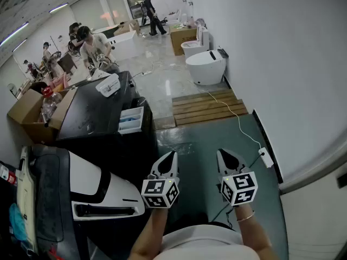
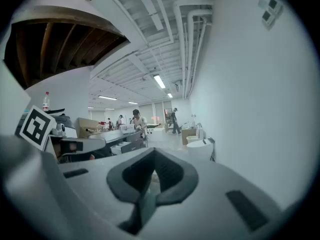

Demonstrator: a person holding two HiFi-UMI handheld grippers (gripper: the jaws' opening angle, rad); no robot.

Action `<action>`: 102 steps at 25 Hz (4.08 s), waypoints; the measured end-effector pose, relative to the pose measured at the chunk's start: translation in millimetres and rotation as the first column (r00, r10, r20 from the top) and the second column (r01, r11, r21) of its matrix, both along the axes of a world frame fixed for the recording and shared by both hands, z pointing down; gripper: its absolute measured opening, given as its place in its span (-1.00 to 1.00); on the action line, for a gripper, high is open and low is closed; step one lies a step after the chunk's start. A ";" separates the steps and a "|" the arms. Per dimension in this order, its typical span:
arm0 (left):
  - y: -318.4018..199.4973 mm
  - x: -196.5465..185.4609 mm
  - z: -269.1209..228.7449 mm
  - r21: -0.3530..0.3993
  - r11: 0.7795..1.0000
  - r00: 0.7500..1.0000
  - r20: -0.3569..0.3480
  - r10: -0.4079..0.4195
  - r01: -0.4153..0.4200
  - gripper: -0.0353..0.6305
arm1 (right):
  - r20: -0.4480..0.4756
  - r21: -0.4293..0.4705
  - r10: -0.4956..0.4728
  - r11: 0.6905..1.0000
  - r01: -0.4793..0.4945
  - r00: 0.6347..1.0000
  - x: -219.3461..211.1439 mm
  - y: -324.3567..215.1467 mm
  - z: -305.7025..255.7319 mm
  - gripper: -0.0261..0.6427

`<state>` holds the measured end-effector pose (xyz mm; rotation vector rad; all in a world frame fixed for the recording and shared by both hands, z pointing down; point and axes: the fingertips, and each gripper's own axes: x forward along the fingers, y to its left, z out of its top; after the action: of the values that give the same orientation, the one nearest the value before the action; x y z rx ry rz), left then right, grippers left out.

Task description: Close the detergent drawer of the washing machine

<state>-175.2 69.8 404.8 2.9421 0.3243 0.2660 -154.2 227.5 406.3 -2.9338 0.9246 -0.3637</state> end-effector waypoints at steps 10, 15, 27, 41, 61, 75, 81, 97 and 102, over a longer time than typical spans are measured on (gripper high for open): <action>2.5 7.2 0.6 0.016 1.000 1.000 -0.005 -0.004 0.004 -0.92 | 0.004 -0.004 -0.001 1.000 0.001 1.000 7.2 4.4 8.8 -0.92; 2.4 6.7 6.3 0.018 1.000 1.000 0.005 -0.009 0.009 -0.91 | 0.024 0.021 0.004 1.000 -0.005 1.000 7.4 5.6 17.5 -0.92; 2.4 11.7 13.1 0.016 0.999 0.999 0.024 -0.039 0.039 -0.77 | 0.063 -0.004 0.091 0.996 -0.091 0.994 20.6 26.6 27.2 -0.85; 7.3 56.6 31.4 0.005 1.000 0.998 0.069 -0.012 0.012 -0.57 | 0.090 0.011 0.095 0.995 -0.096 0.991 58.2 27.1 33.6 -0.66; -45.8 253.6 64.0 -0.008 1.000 0.991 0.130 0.018 -0.017 -0.49 | 0.118 -0.016 0.150 0.989 -0.149 0.982 249.0 -25.6 51.0 -0.66; -84.1 331.4 65.1 -0.021 1.000 0.990 0.138 -0.001 0.004 -0.44 | 0.114 -0.020 0.117 0.993 -0.116 0.987 336.3 -74.7 43.0 -0.66; -93.2 349.1 68.5 -0.009 0.999 0.989 0.141 -0.038 0.040 -0.43 | 0.114 -0.011 0.068 0.998 -0.067 0.991 359.3 -89.9 44.6 -0.66; -155.2 381.8 70.0 0.009 0.906 0.895 0.148 -0.420 0.424 -0.43 | 0.148 0.014 -0.378 0.925 0.380 0.914 447.3 -203.3 56.6 -0.66; -168.8 359.0 68.6 0.011 0.812 0.802 0.149 -0.579 0.584 -0.43 | 0.169 0.020 -0.554 0.829 0.559 0.816 437.4 -238.6 59.8 -0.66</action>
<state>183.8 -99.0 473.4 2.7886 -0.5901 0.3729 283.2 -11.1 466.1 -2.5347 1.7528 -0.6361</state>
